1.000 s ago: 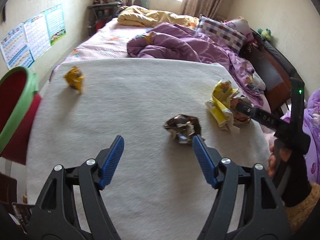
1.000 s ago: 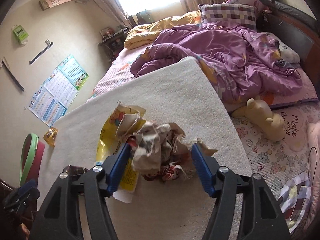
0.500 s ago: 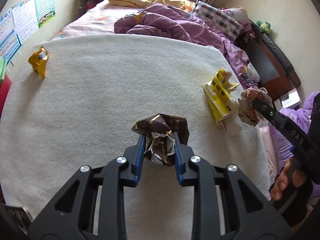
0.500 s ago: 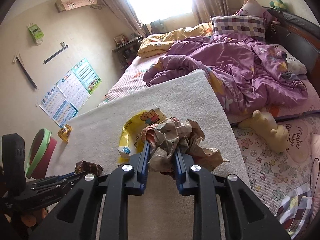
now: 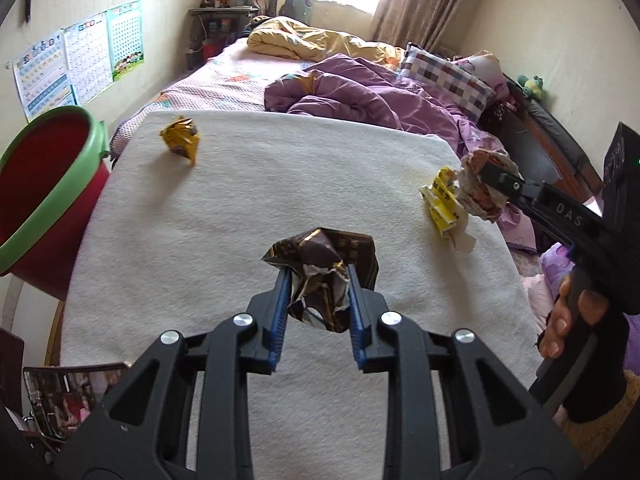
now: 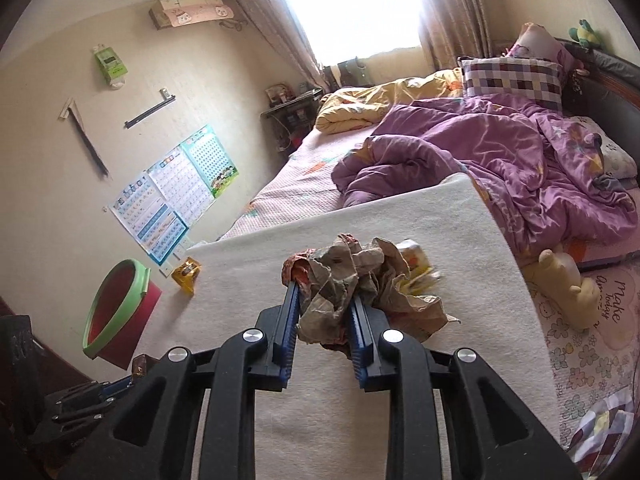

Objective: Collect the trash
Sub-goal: 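Carry the foil wrapper and floral paper over the red bucket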

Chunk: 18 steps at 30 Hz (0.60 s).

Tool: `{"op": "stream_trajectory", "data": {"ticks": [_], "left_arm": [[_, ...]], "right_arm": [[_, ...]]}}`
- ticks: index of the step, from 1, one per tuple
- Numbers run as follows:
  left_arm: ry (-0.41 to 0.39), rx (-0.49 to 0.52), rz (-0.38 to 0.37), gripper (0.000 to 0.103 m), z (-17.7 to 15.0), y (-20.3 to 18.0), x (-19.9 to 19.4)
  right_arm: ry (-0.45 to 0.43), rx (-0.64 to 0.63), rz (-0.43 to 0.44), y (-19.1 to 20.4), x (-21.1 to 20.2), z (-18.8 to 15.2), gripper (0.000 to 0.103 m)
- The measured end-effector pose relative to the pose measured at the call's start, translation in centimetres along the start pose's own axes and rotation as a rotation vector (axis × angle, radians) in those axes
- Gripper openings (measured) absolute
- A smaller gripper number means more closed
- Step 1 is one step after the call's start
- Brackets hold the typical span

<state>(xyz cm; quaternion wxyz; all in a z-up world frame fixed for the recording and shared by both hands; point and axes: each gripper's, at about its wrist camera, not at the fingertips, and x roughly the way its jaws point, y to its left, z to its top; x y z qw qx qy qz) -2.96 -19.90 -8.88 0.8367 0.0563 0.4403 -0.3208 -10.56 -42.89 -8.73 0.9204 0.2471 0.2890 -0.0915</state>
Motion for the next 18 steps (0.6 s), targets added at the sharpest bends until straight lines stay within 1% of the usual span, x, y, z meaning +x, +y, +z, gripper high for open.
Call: {"op": "stream_trajectory", "data": {"ticks": [5, 9, 12, 18], "left_arm": [[-0.006, 0.003, 0.051, 0.025, -0.4, 1.5, -0.7], [-0.026, -0.008, 0.068, 0.025, -0.4, 2.9, -1.7], [-0.038, -0.014, 0.075, 0.025, -0.9, 3.8, -2.8], [-0.039, -0.033, 0.074, 0.025, -1.5, 6.3, -3.5]], "right_arm": [[0.038, -0.090, 0.053, 4.6, 1.0, -1.1, 0.023], [0.089, -0.155, 0.075, 7.0, 2.2, -2.1, 0.025], [0.104, -0.165, 0.077, 8.1, 2.7, -2.8, 0.025], [0.114, -0.181, 0.070, 10.4, 3.1, -3.8, 0.025]]}}
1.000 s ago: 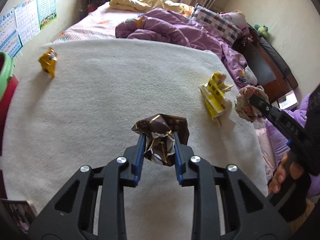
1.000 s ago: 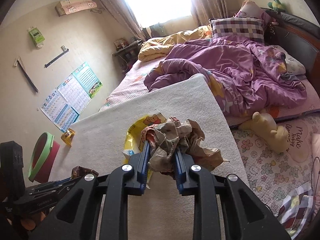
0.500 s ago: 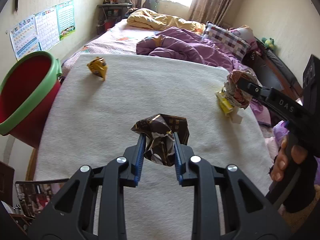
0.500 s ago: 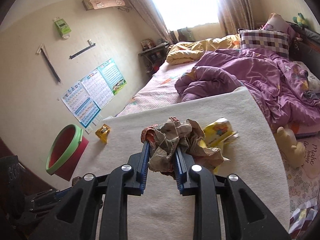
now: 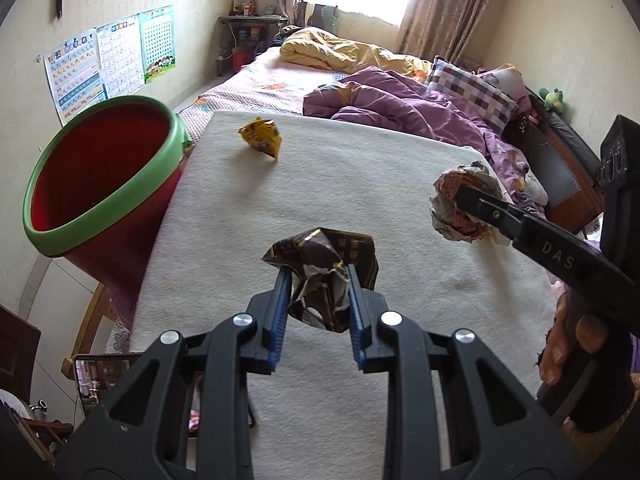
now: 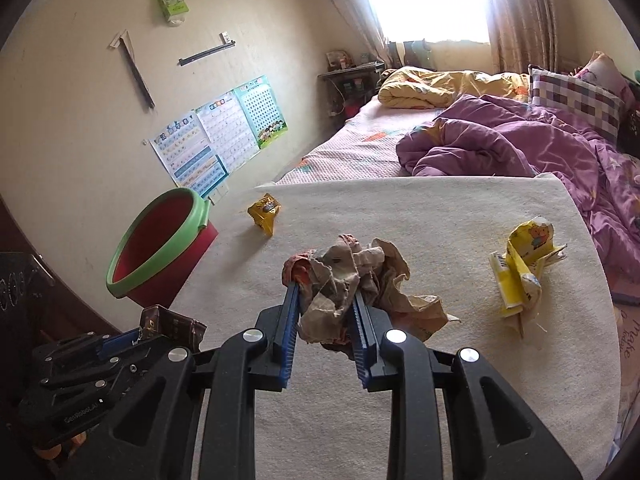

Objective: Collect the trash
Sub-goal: 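Carry the foil wrapper and floral paper over the red bucket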

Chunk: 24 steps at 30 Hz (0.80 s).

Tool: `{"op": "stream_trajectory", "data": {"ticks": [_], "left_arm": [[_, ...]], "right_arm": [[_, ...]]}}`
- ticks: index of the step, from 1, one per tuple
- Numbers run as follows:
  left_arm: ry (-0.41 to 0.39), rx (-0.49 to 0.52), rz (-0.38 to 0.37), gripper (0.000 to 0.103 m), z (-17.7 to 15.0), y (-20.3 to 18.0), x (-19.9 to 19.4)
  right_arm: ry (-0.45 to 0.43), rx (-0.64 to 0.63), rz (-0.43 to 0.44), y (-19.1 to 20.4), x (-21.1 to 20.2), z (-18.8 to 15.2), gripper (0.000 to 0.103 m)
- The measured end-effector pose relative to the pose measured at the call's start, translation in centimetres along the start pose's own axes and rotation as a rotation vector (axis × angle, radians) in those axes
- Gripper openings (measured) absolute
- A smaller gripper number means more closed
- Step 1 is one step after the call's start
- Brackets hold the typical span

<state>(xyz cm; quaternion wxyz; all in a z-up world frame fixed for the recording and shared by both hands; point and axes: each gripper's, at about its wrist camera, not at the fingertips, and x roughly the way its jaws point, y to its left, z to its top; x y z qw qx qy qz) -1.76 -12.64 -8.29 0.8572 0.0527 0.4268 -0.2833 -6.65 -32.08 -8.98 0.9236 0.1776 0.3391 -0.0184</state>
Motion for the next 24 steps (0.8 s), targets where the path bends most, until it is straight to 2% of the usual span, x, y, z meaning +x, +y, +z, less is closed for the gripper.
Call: {"op": "stream_trajectory", "data": {"ticks": [14, 24], "left_arm": [[-0.016, 0.010, -0.045, 0.025, 0.4, 5.3, -1.3], [-0.038, -0.018, -0.009, 0.025, 1.1, 11.5, -2.2]], "right_arm": [[0.017, -0.015, -0.014, 6.2, 0.8, -1.3, 0.025], [0.018, -0.009, -0.016, 10.4, 2.0, -2.2, 0.025]]}}
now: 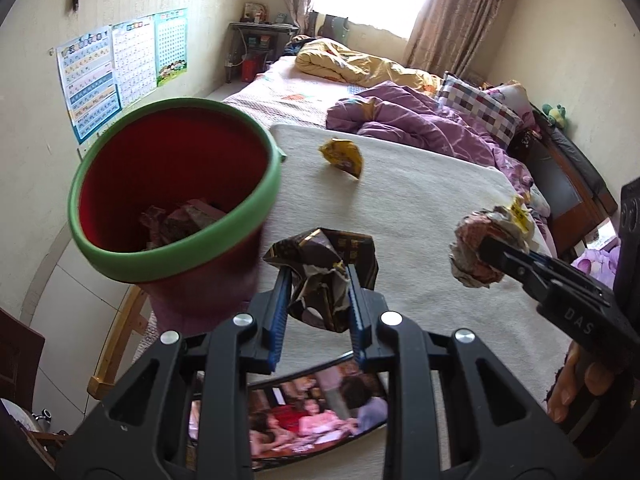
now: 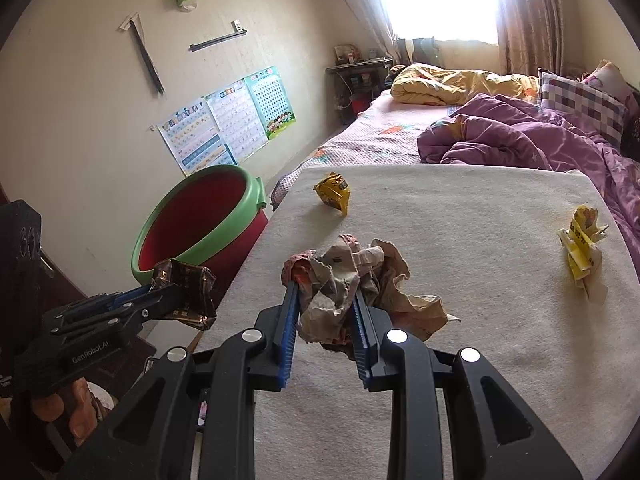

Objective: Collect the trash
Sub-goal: 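Carry the foil wrapper and floral paper over the red bucket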

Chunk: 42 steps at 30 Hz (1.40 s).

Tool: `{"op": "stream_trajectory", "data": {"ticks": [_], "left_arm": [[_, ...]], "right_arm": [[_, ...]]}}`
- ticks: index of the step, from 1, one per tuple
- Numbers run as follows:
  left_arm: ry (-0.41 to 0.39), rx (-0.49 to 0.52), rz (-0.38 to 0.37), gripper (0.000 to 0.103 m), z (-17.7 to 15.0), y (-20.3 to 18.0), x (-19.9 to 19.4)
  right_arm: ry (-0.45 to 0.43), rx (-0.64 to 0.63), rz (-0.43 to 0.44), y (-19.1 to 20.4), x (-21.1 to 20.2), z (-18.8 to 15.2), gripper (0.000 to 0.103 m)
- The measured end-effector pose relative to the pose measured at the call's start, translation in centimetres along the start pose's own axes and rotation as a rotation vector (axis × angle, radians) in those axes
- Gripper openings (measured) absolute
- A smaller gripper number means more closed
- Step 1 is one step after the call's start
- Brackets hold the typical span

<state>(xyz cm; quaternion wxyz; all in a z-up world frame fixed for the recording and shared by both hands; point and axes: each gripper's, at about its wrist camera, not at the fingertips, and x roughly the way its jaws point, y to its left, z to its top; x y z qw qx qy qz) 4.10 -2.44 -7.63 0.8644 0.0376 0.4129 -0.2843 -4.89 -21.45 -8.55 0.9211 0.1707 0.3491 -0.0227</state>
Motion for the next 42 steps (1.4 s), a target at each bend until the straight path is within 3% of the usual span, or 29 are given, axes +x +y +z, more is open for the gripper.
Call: {"op": "stream_trajectory", "data": {"ticks": [6, 23, 42], "left_arm": [[-0.002, -0.014, 0.012, 0.025, 0.0, 2.8, -0.3], [-0.028, -0.017, 0.013, 0.025, 0.6, 6.2, -0.9], [-0.112, -0.033, 0.119, 0.025, 3.2, 10.3, -2.6]], "right_arm": [[0.005, -0.009, 0.009, 2.3, 1.1, 0.0, 0.025], [0.018, -0.041, 0.027, 6.1, 3.0, 0.1, 0.025], [-0.026, -0.135, 0.111, 10.9, 4.0, 2.6, 0.026]]}}
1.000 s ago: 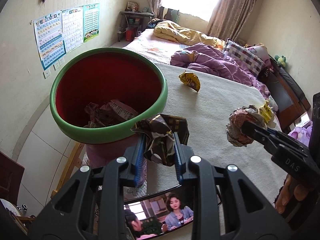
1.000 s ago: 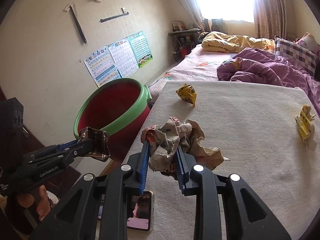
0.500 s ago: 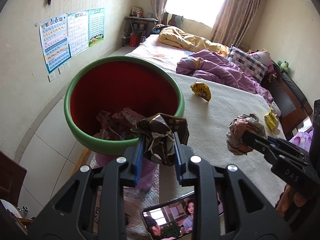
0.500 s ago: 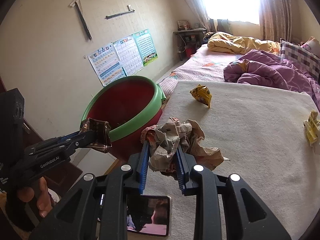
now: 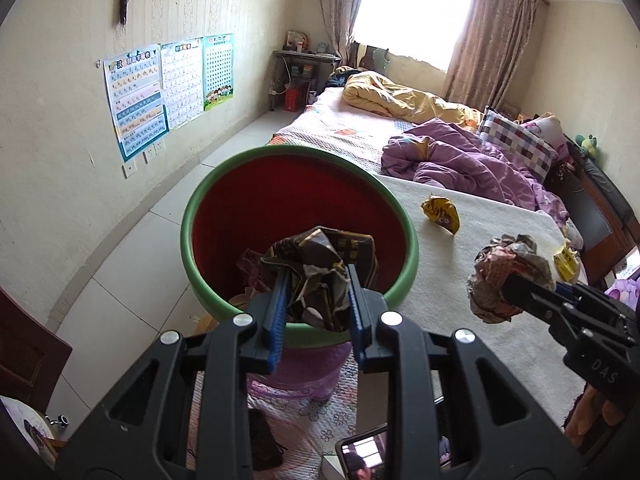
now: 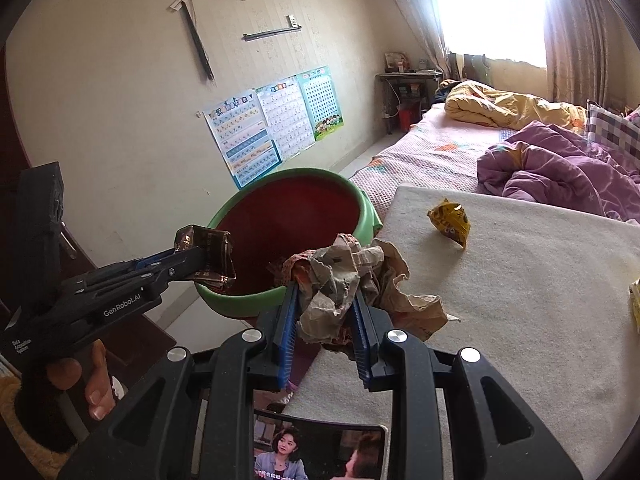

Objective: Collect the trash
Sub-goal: 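Carry the foil wrapper and floral paper over the red bucket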

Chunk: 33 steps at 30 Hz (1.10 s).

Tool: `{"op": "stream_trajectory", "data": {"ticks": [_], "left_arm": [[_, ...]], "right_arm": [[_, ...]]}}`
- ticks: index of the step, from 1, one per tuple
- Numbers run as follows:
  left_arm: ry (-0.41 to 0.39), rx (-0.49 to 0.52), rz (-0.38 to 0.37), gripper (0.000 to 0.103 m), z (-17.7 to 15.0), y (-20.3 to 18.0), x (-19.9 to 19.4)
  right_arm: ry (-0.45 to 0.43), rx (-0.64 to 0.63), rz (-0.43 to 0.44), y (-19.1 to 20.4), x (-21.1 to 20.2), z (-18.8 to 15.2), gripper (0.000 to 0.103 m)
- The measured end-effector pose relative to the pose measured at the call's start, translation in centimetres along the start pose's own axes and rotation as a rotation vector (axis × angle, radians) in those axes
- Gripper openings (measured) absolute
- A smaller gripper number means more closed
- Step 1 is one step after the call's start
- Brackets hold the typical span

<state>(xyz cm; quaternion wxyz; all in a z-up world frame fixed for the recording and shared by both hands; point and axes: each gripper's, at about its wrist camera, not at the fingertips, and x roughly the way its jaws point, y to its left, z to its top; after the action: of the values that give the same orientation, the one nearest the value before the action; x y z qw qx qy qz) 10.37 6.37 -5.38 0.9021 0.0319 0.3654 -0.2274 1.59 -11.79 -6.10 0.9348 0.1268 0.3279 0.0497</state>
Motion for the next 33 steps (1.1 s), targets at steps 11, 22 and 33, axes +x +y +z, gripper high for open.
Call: {"op": "stream_trajectory", "data": {"ticks": [11, 22, 33], "left_arm": [[-0.024, 0.009, 0.014, 0.025, 1.2, 0.4, 0.1], [-0.005, 0.011, 0.024, 0.025, 1.6, 1.2, 1.4], [0.008, 0.011, 0.023, 0.025, 2.4, 2.0, 3.2]], "right_arm": [[-0.018, -0.040, 0.018, 1.3, 0.1, 0.9, 0.026], [-0.005, -0.040, 0.024, 1.3, 1.2, 1.2, 0.026], [0.002, -0.035, 0.040, 2.2, 2.7, 2.7, 0.026]]}}
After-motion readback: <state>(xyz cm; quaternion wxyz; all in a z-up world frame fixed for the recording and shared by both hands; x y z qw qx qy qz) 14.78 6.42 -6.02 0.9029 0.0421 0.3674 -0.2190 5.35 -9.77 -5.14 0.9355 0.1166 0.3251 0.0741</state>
